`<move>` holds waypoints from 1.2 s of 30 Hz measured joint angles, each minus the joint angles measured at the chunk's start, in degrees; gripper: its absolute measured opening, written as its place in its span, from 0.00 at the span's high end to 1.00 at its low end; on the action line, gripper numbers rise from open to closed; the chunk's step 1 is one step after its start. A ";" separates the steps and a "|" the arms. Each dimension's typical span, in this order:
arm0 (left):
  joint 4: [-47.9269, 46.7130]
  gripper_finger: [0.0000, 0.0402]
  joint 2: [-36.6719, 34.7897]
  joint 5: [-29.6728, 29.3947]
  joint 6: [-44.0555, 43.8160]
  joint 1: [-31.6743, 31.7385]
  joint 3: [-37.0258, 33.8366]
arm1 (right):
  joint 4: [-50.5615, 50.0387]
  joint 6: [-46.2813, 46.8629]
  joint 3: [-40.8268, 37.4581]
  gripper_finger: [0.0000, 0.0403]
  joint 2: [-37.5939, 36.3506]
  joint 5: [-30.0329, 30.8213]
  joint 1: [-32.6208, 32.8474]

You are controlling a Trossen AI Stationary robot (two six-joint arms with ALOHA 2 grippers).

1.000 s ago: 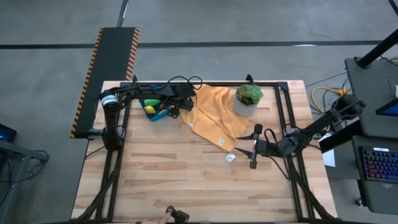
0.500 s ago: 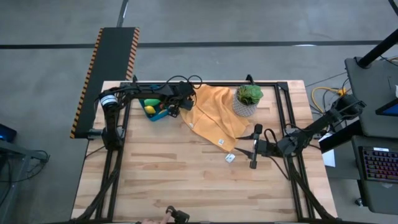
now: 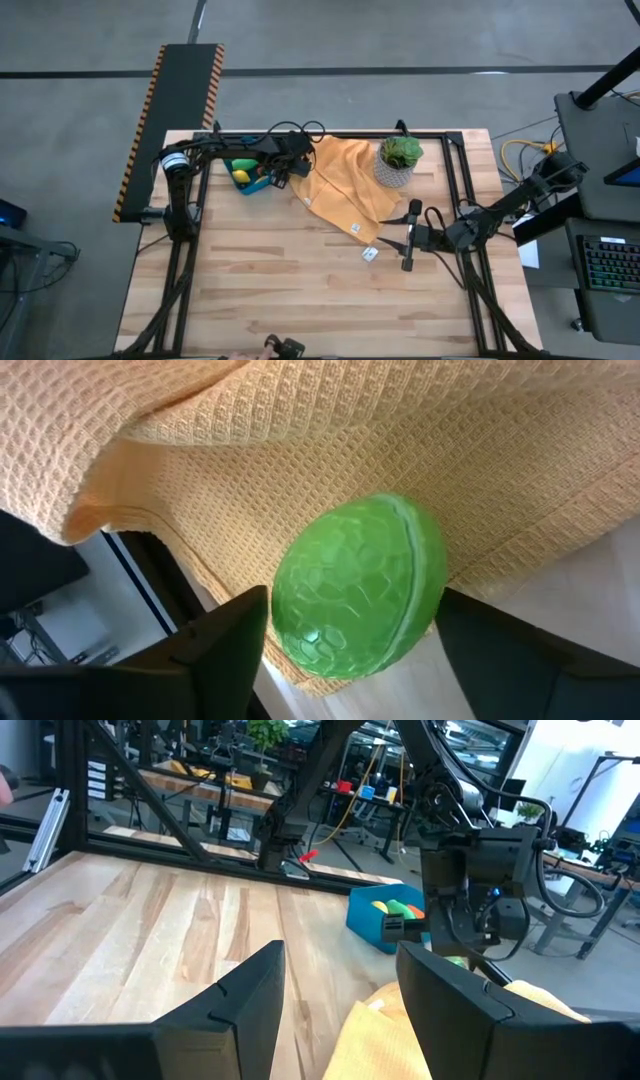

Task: Pick and placing Produce into tupperware
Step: Put the melon into the blue bin

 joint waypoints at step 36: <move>-2.31 0.49 -7.08 -11.68 -10.11 -2.30 -0.20 | 0.09 -0.10 -0.04 0.54 0.00 -0.02 0.01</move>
